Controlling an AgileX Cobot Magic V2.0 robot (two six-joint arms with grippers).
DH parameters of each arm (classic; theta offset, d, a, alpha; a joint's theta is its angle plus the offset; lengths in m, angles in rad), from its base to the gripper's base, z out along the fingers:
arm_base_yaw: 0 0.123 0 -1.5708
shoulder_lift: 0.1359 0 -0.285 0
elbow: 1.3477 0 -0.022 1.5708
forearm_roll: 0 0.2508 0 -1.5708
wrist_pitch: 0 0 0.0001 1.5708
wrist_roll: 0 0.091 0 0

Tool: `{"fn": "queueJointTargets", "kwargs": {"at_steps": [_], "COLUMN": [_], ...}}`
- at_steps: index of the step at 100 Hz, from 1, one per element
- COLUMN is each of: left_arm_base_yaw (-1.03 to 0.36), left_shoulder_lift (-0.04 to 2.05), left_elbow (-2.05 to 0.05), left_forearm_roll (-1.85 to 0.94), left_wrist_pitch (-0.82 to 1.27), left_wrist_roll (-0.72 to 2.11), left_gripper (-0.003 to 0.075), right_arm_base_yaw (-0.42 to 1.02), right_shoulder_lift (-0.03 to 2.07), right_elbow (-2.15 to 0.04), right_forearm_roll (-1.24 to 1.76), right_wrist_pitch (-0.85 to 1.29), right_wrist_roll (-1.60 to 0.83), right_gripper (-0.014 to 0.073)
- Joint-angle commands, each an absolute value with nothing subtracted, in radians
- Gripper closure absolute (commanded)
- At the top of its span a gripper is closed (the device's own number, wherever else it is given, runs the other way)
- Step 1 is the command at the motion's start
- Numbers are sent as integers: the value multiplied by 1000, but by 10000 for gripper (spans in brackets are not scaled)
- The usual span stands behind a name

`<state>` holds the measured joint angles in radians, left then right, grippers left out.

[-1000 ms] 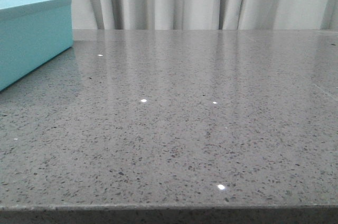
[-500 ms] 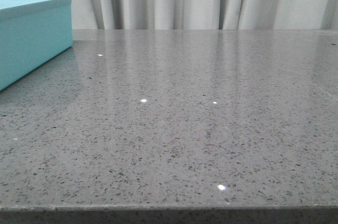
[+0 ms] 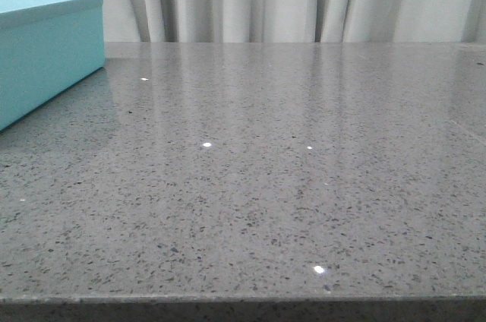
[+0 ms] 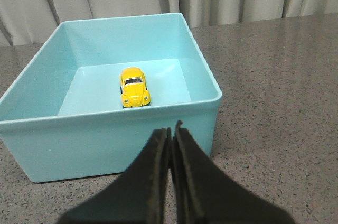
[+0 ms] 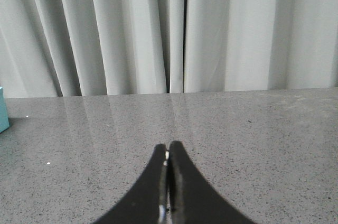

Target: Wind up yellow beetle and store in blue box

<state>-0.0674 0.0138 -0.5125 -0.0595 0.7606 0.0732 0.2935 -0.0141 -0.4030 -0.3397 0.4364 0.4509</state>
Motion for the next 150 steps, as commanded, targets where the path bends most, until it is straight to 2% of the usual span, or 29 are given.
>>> {"fn": "queueJointTargets", "kwargs": {"at_steps": [1,23,47,75,98,103,150], "left_arm_base_yaw": [-64,-62,-35,28,33,33,33], "left_shoulder_lift": [31,27,-6,-36,-36,-36,-36], "left_elbow": [-535,-511,-353,-108,42,38,39], "left_forearm_roll": [-66,-40,-34,-34,-34,-34,-34], "left_wrist_pitch": [673,635,297,22,-14,42,38], "left_wrist_roll": [73,73,73,66,6,0,0], "left_gripper": [741,741,741,741,741,741,741], "right_arm_base_yaw": [293,293,293,293,293,293,293], "right_shoulder_lift": [-14,-14,-14,-14,-14,-14,-14], "right_elbow": [-427,-427,-427,-427,-427,-427,-427], "right_forearm_roll": [-363,-363,-363,-363,-363,-363,-363], "right_wrist_pitch": [351,351,351,351,351,351,351], "right_wrist_roll": [439,439,439,439,439,439,439], "right_gripper": [662,662,662,662,662,662,662]}}
